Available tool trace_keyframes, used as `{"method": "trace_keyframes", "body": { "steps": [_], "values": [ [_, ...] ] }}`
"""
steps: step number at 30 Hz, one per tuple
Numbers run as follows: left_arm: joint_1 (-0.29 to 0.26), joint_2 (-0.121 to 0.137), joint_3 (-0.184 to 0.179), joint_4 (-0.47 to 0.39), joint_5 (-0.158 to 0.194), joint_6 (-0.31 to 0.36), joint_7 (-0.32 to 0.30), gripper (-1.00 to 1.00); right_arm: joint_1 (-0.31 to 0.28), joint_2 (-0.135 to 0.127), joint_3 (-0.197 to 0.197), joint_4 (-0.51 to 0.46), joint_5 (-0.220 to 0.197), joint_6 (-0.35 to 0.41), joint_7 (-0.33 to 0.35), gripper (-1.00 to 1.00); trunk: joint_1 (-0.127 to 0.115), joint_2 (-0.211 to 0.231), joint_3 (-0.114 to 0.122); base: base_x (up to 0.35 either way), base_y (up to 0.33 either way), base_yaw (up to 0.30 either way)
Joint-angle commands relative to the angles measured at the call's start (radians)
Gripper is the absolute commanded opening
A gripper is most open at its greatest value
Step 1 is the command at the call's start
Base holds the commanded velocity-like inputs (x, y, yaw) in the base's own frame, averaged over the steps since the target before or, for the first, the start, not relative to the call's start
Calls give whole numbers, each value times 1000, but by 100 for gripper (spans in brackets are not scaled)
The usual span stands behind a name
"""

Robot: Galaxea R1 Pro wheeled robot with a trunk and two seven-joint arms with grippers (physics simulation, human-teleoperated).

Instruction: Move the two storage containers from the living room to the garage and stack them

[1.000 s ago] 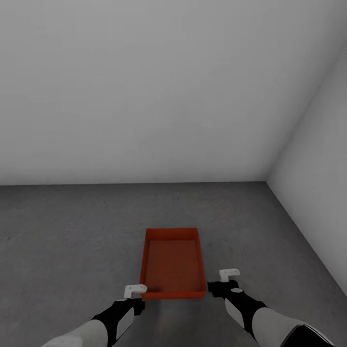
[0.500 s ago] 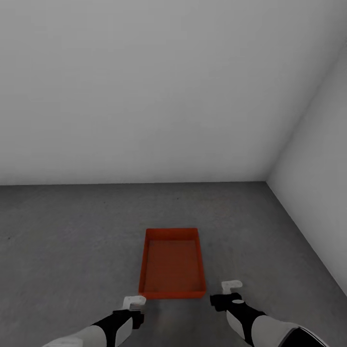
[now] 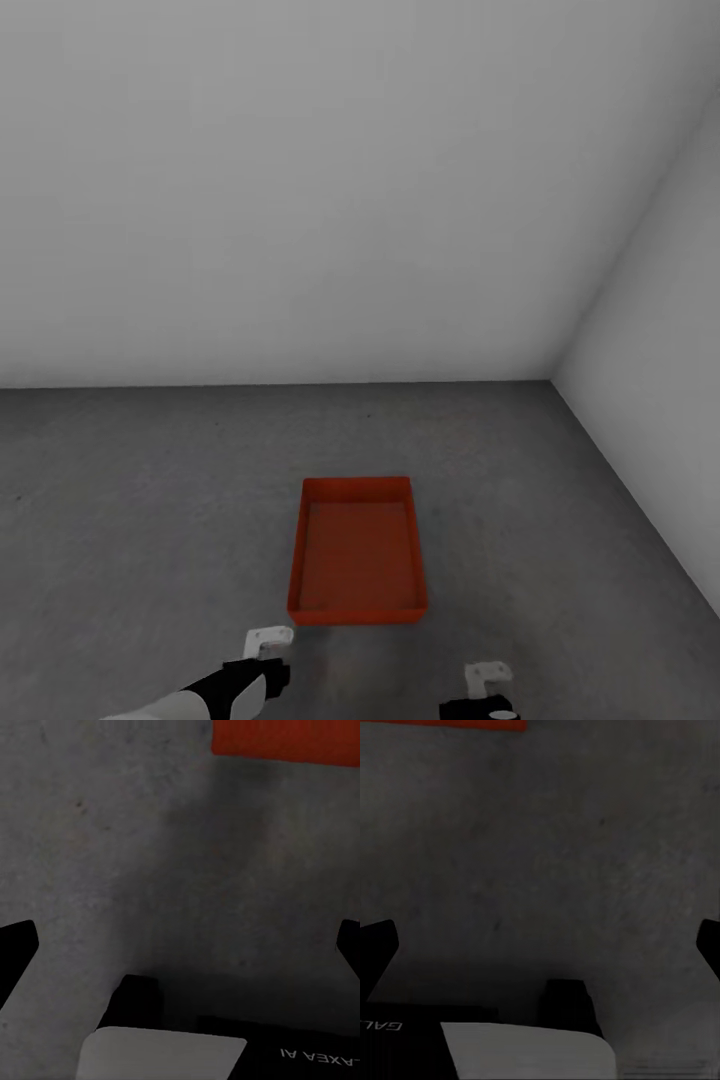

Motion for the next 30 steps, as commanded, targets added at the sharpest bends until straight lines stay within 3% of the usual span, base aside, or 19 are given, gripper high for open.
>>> {"method": "trace_keyframes", "body": {
  "steps": [1,8,19,30],
  "values": [
    [4,0,0,0,11,-1,3,100,6,1,9,1,-9,-3,-3,100,0,0,1,0,0,0],
    [70,5,0,1,12,-21,2,100,85,12,9,1,-9,-4,-2,100,0,0,12,0,0,0],
    [172,48,1,1,12,-23,-3,100,163,16,9,3,-9,-27,-2,100,0,0,29,0,0,0],
    [200,74,1,1,12,-23,-5,100,208,15,9,5,-12,-41,-2,100,0,0,46,0,0,0]
  ]
}}
